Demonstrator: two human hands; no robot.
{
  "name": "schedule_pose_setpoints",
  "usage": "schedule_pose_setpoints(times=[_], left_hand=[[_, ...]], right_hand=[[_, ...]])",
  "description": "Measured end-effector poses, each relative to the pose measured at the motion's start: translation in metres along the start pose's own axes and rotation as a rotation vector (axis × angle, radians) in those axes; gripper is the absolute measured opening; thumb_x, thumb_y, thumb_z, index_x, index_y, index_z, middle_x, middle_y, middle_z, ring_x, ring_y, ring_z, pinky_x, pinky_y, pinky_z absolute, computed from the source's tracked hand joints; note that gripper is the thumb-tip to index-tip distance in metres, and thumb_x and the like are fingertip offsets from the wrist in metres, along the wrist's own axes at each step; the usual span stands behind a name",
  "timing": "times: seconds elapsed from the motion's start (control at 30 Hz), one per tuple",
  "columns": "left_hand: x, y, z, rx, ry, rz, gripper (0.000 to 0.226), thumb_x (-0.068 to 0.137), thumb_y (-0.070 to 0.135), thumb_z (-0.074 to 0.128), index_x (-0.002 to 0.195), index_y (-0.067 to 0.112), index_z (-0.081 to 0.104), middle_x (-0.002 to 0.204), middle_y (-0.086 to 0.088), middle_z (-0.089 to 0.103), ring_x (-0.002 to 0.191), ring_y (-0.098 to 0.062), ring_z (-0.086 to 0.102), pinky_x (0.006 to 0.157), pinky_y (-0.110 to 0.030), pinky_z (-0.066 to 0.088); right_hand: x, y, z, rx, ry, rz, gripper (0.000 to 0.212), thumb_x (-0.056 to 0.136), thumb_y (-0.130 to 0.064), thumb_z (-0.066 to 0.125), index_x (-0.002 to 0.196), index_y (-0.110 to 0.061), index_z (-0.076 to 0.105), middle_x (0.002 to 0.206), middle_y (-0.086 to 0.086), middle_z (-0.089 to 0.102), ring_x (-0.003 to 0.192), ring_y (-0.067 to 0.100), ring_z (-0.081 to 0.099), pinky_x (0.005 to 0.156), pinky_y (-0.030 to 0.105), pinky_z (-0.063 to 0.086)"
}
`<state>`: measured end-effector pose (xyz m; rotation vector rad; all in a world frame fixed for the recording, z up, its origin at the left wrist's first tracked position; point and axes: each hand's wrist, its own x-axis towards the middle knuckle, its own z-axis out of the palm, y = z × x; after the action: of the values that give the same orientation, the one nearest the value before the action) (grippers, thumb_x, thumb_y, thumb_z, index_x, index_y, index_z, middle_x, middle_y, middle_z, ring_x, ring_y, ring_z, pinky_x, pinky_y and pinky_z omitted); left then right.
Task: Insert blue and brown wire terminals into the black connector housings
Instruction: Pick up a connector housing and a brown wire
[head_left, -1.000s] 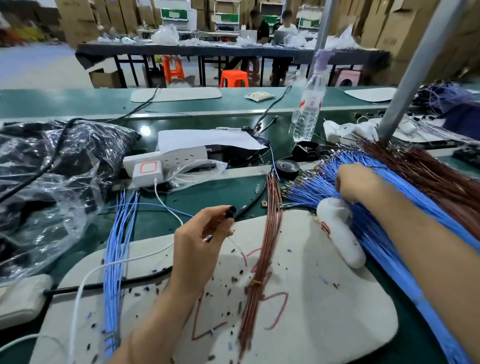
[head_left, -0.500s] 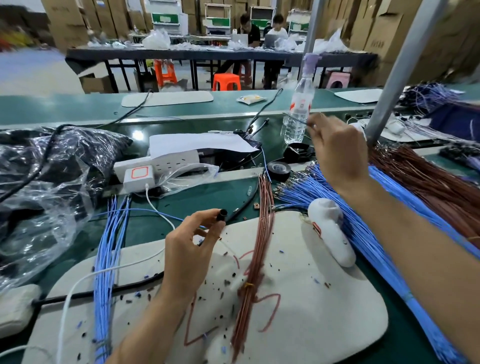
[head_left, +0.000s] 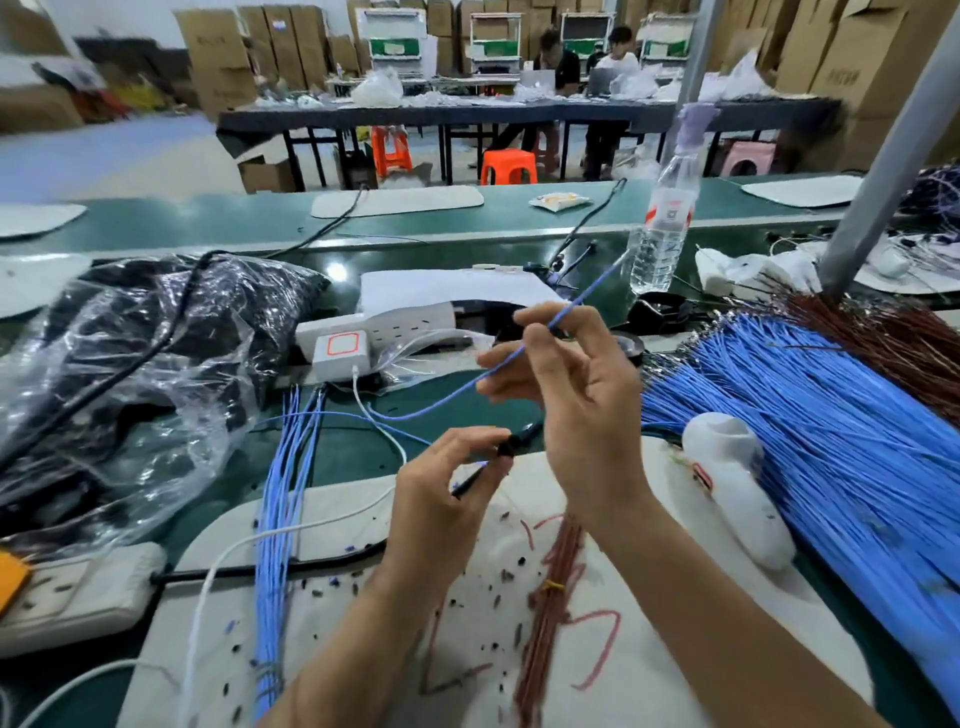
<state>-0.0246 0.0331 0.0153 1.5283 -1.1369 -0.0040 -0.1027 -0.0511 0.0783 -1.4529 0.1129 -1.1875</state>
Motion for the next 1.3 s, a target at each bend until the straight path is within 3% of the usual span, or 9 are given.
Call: schedule_pose_setpoints(times=[0.17, 0.37, 0.47, 0.53, 0.63, 0.77, 0.93, 1.13, 1.3], left_hand=[[-0.001, -0.005, 0.002, 0.099, 0.003, 0.126, 0.016, 0.078, 0.0, 0.072, 0.094, 0.004, 0.072, 0.106, -0.002, 0.061, 0.085, -0.004, 0.06, 0.078, -0.009, 0.045], [-0.002, -0.011, -0.002, 0.231, -0.103, 0.092, 0.014, 0.08, 0.014, 0.073, 0.093, 0.02, 0.074, 0.136, -0.002, 0.048, 0.1, -0.008, 0.055, 0.09, -0.017, 0.044], [-0.004, -0.009, -0.002, 0.31, -0.184, 0.085, 0.014, 0.082, 0.02, 0.068, 0.095, 0.022, 0.072, 0.109, 0.022, 0.062, 0.098, -0.009, 0.055, 0.086, -0.042, 0.049], [-0.003, -0.005, -0.001, 0.309, -0.141, 0.119, 0.016, 0.081, 0.022, 0.065, 0.096, 0.021, 0.071, 0.089, 0.038, 0.051, 0.089, -0.005, 0.053, 0.08, -0.036, 0.05], [-0.004, -0.004, 0.0, 0.229, -0.078, 0.108, 0.017, 0.082, 0.016, 0.064, 0.098, 0.017, 0.069, 0.088, 0.034, 0.054, 0.088, -0.005, 0.055, 0.079, -0.016, 0.046], [-0.005, -0.006, -0.002, 0.19, -0.028, 0.06, 0.018, 0.083, 0.005, 0.067, 0.1, 0.012, 0.068, 0.089, 0.009, 0.065, 0.09, -0.002, 0.055, 0.081, -0.003, 0.038], [-0.005, -0.008, -0.002, 0.162, -0.011, 0.028, 0.02, 0.082, 0.003, 0.069, 0.099, 0.013, 0.067, 0.09, 0.014, 0.063, 0.092, -0.002, 0.056, 0.083, -0.007, 0.041], [-0.005, -0.006, -0.003, 0.15, 0.082, 0.095, 0.014, 0.088, 0.012, 0.062, 0.102, 0.011, 0.063, 0.112, 0.008, 0.066, 0.106, -0.01, 0.06, 0.093, -0.033, 0.047], [-0.005, -0.007, -0.006, 0.157, 0.146, 0.079, 0.016, 0.09, 0.016, 0.06, 0.101, 0.028, 0.057, 0.098, 0.016, 0.066, 0.091, -0.007, 0.061, 0.081, -0.039, 0.05]], right_hand=[[0.003, 0.026, -0.03, 0.074, 0.303, 0.278, 0.02, 0.102, -0.012, 0.042, 0.091, -0.015, 0.058, 0.064, 0.003, 0.069, 0.049, 0.014, 0.062, 0.049, 0.021, 0.05], [0.012, 0.033, -0.061, 0.367, 0.508, 0.51, 0.023, 0.102, -0.014, 0.04, 0.093, -0.015, 0.061, 0.048, -0.005, 0.049, 0.034, 0.004, 0.031, 0.037, 0.013, 0.025], [0.018, 0.027, -0.07, 0.511, 0.561, 0.541, 0.024, 0.102, -0.019, 0.039, 0.091, -0.018, 0.061, 0.05, -0.005, 0.053, 0.034, 0.004, 0.035, 0.039, 0.012, 0.028], [0.02, 0.024, -0.074, 0.65, 0.602, 0.516, 0.021, 0.101, -0.019, 0.041, 0.094, -0.016, 0.06, 0.056, -0.001, 0.06, 0.039, 0.005, 0.046, 0.041, 0.014, 0.039], [0.017, 0.024, -0.071, 0.72, 0.568, 0.546, 0.015, 0.094, -0.02, 0.052, 0.097, -0.01, 0.064, 0.077, 0.009, 0.071, 0.056, 0.008, 0.064, 0.054, 0.016, 0.053], [0.006, 0.031, -0.054, 0.559, 0.31, 0.67, 0.029, 0.075, -0.023, 0.063, 0.098, -0.007, 0.068, 0.086, 0.006, 0.073, 0.061, 0.008, 0.063, 0.061, 0.016, 0.055], [-0.008, 0.037, -0.037, 0.21, -0.005, 0.665, 0.017, 0.086, -0.014, 0.057, 0.092, -0.007, 0.071, 0.084, 0.008, 0.072, 0.057, 0.01, 0.057, 0.06, 0.018, 0.051], [0.001, 0.022, -0.043, 0.172, 0.223, 0.468, 0.023, 0.1, -0.014, 0.042, 0.094, -0.012, 0.064, 0.067, 0.004, 0.069, 0.052, 0.013, 0.061, 0.053, 0.02, 0.053], [0.025, -0.025, -0.078, -0.185, 0.356, 0.155, 0.02, 0.099, -0.014, 0.049, 0.093, -0.02, 0.067, 0.055, -0.005, 0.063, 0.042, 0.005, 0.046, 0.042, 0.015, 0.039]])
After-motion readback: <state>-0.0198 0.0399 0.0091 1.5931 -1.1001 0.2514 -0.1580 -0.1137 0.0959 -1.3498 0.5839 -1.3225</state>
